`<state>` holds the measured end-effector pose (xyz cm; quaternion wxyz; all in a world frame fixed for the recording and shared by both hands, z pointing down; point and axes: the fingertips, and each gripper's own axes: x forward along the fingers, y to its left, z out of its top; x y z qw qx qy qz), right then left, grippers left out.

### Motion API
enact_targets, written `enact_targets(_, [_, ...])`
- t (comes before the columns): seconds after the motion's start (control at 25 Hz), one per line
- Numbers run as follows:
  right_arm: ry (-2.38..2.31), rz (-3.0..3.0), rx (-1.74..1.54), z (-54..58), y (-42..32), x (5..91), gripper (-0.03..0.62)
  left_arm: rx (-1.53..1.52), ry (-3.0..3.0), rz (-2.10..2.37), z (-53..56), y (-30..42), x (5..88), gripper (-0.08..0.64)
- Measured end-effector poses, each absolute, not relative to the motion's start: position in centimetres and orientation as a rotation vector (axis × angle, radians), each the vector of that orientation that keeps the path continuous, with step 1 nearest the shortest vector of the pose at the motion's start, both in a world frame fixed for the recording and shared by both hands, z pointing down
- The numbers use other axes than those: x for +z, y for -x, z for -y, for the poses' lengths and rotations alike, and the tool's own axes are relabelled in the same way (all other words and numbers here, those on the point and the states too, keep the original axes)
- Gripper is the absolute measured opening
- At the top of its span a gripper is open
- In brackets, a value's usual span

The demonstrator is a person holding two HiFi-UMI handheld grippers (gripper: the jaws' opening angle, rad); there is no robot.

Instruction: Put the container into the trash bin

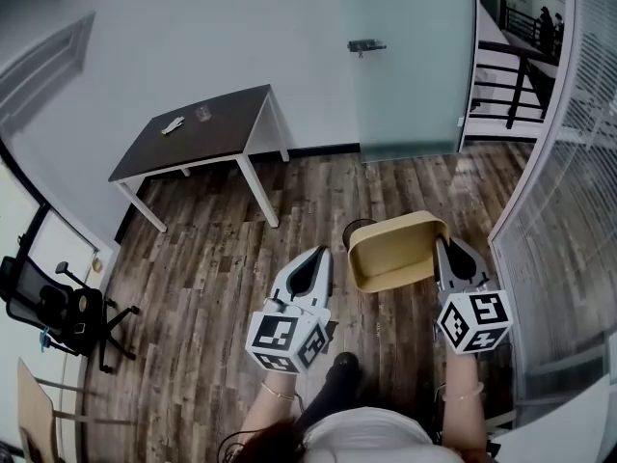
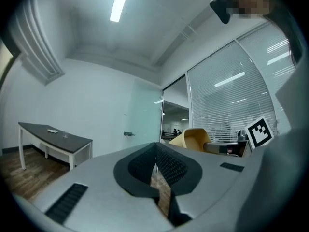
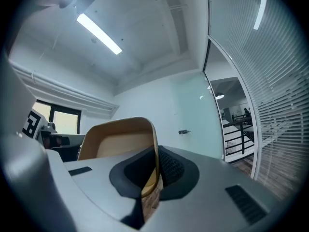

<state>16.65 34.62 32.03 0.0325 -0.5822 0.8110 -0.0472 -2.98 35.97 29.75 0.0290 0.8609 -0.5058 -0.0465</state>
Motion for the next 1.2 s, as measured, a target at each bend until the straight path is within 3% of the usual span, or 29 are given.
enact_targets(1.2, [2.002,-2.399,-0.217,-0.1,-9.5,33.8,0.015,-0.114,-2.682,1.344,-0.3,9.9,32.4,0.018])
